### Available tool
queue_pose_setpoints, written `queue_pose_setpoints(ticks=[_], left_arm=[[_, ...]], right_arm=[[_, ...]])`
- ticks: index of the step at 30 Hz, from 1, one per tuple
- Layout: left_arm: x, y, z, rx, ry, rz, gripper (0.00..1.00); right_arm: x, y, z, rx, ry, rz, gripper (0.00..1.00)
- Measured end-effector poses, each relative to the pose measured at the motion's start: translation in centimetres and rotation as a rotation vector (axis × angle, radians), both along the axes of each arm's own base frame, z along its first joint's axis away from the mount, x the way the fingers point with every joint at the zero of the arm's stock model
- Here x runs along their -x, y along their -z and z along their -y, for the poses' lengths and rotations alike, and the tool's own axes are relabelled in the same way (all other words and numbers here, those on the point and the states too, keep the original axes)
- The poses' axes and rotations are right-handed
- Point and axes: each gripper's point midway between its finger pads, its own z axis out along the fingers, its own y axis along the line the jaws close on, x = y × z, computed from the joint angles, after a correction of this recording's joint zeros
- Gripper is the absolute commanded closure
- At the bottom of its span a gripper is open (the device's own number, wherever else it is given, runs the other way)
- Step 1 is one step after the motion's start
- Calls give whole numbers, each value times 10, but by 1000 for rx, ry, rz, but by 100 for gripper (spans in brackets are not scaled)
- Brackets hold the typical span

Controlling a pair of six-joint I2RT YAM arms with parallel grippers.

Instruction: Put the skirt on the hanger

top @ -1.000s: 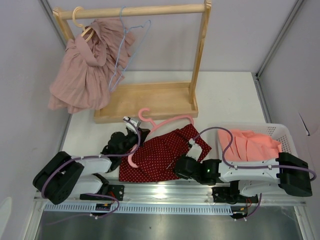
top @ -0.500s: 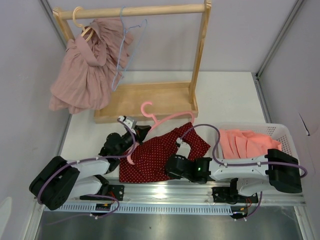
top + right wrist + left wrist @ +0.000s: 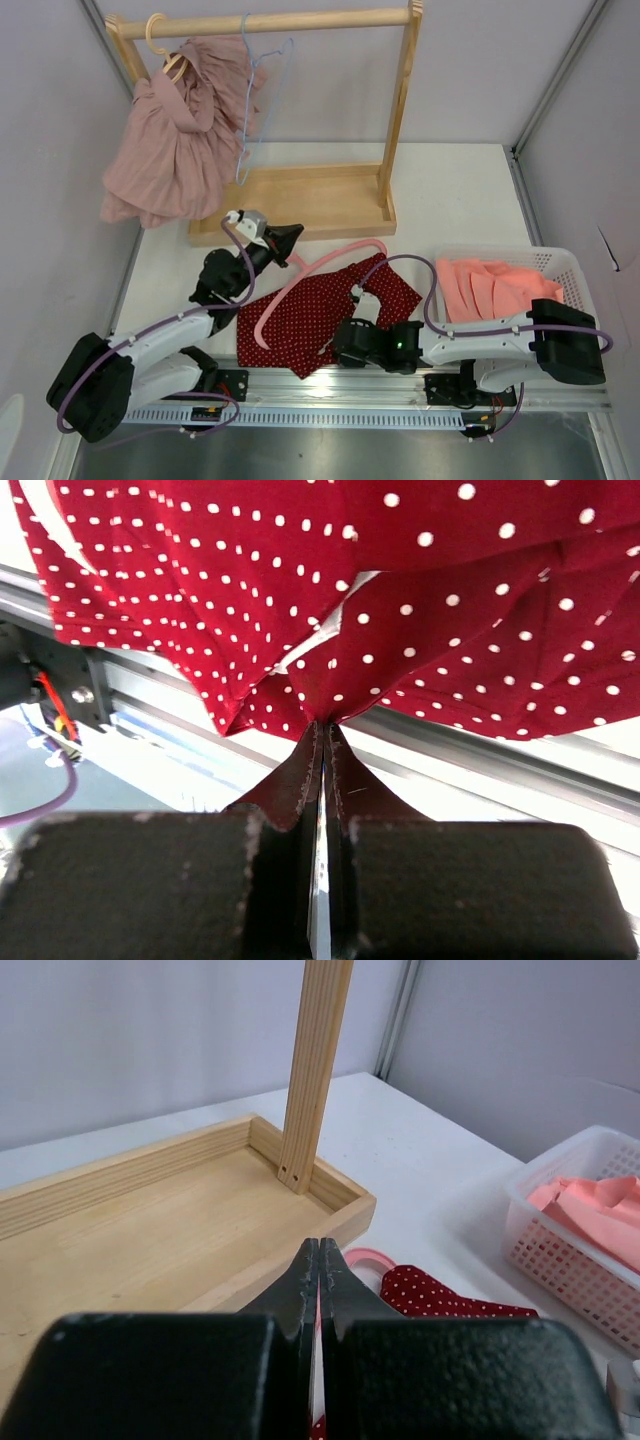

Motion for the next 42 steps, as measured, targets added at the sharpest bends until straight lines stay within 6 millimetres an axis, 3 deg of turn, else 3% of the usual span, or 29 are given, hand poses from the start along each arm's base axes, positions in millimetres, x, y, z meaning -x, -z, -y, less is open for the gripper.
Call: queue_pose_setpoints(ticks=[2, 3, 8, 9, 11, 14, 15, 16, 20, 24, 30, 33, 38, 42], left_arm=[[-4, 6, 3, -23, 0, -35, 80], [-7, 11, 4, -39, -5, -61, 67], [-20, 53, -5, -140, -84, -243, 55], [-22, 60, -8, -159, -109, -286, 44], [-23, 71, -16, -173, -150, -368, 43], [-22, 91, -32, -157, -208, -490, 43], [-22, 97, -39, -143, -233, -534, 44], [-22, 104, -46, -126, -258, -575, 44], [-19, 123, -58, -52, -320, -691, 44], [-13, 147, -56, 7, -340, -807, 44], [6, 179, -60, 176, -400, -962, 44], [15, 190, -66, 247, -444, -1015, 44], [7, 181, -60, 347, -445, -1019, 44], [0, 184, -55, 388, -441, -1031, 43]], right_arm=[[1, 2, 2, 5, -2, -4, 100], [1, 2, 1, 2, -3, -6, 100], [1, 0, -2, -12, -6, -10, 100], [1, 0, -2, -14, -6, -10, 100], [0, -1, -3, -18, -4, -13, 97], [-2, -2, -4, -26, -3, -17, 76], [-2, -2, -5, -29, -4, -19, 60], [-2, -2, -5, -32, -3, -20, 54], [-2, -3, -5, -25, -17, -10, 40], [-3, -13, -7, -33, -30, 3, 40], [-18, -55, -12, -108, -29, 50, 43], [-45, -81, -10, -153, 13, 90, 44], [-109, -113, 14, -192, 122, 156, 44], [-128, -121, 31, -196, 143, 169, 44]])
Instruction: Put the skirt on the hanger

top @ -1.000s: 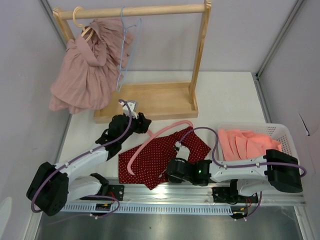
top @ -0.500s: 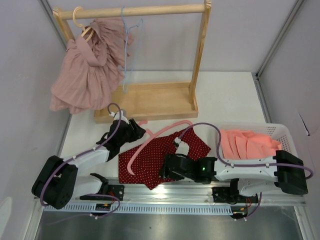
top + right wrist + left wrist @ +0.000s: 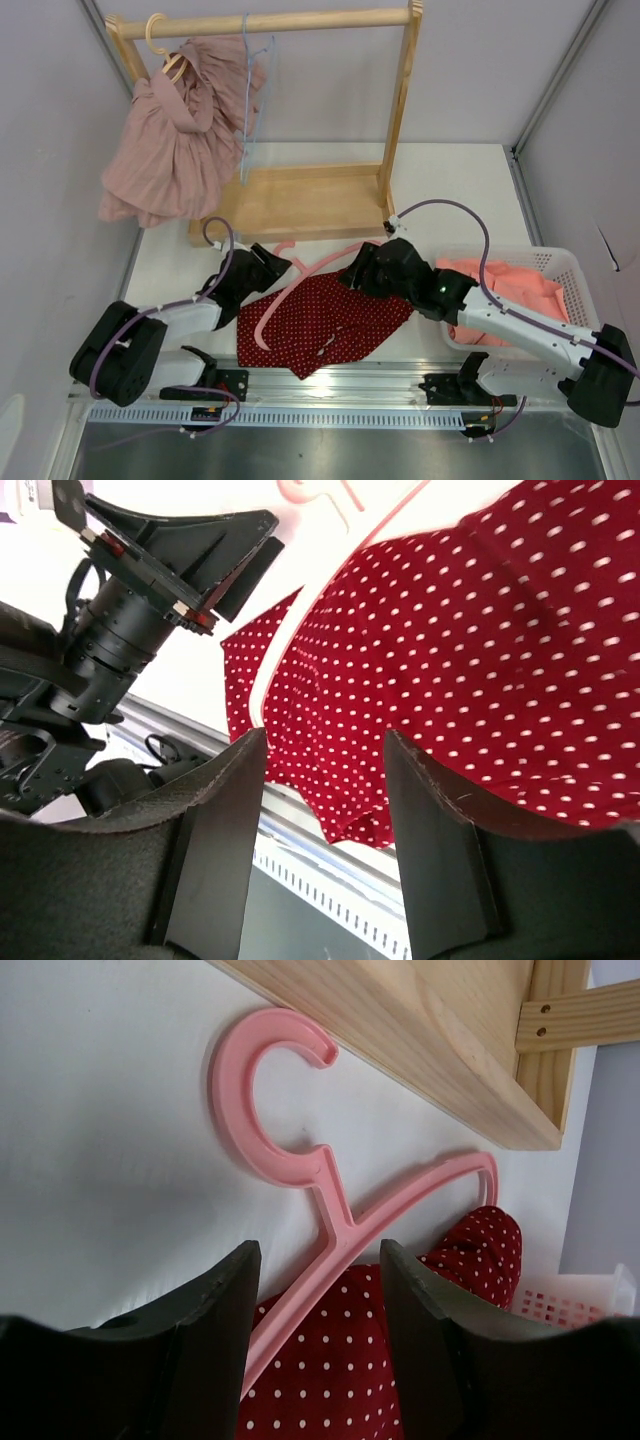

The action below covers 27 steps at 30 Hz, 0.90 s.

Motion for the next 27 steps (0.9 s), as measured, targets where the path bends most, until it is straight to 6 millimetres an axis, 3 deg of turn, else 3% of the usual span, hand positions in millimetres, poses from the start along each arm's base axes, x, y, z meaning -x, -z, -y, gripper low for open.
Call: queue_pose_setpoints(ticks=[9, 18, 27], left_arm=[[-11, 21, 11, 66, -20, -36, 44], [-25, 22, 32, 150, -19, -17, 47], [-28, 25, 48, 169, -17, -32, 53]], right_arm=[[-11, -1, 16, 2, -8, -15, 44], [-10, 6, 25, 1, -6, -31, 44], [-12, -2, 32, -22, 10, -13, 44]])
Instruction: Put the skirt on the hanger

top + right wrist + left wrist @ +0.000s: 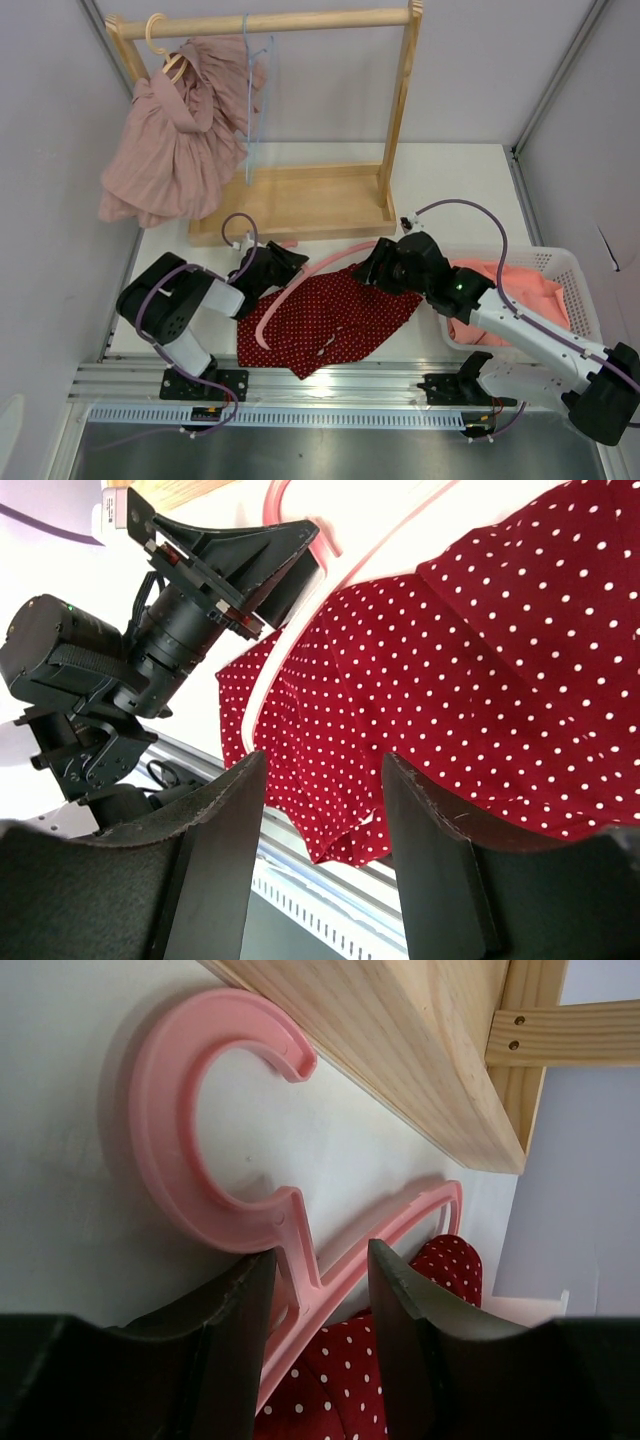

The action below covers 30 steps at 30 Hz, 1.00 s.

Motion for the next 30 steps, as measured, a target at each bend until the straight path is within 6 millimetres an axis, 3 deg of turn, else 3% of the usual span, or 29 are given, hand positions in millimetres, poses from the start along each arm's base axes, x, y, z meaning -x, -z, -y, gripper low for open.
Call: queue_pose_setpoints(ticks=[15, 22, 30], left_arm=[[-1, 8, 11, 56, -1, -25, 94], [-1, 6, 11, 33, 23, -2, 100], [-4, -12, 16, 21, 76, 95, 100]], right_arm=[[3, 12, 5, 16, 3, -21, 44], [5, 15, 7, 19, 4, -23, 45], [7, 18, 10, 21, 4, -25, 45]])
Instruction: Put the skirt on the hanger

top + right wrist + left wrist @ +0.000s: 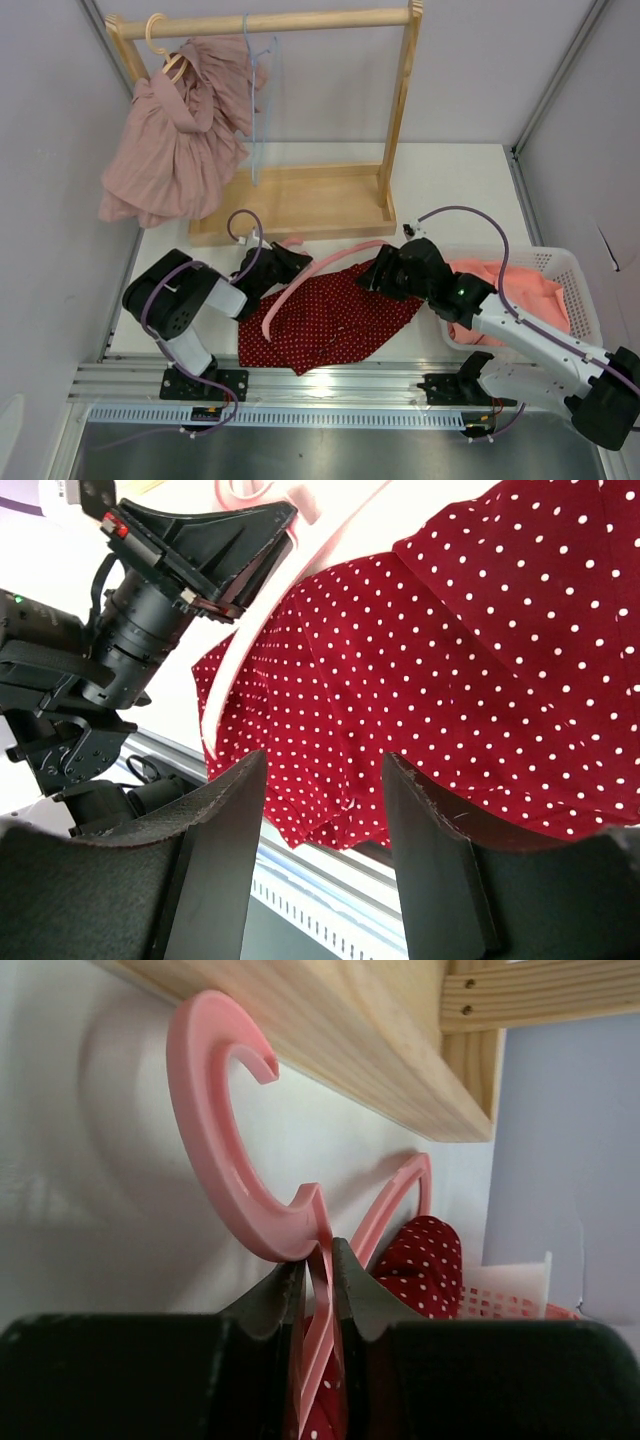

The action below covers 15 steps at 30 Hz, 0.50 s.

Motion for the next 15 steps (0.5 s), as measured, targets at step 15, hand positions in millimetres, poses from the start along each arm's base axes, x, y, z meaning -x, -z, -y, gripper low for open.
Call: queue_pose_setpoints(ticks=[15], left_arm=[[1, -78, 14, -60, 172, 385, 100]], right_arm=[[1, 0, 6, 3, 11, 8, 45]])
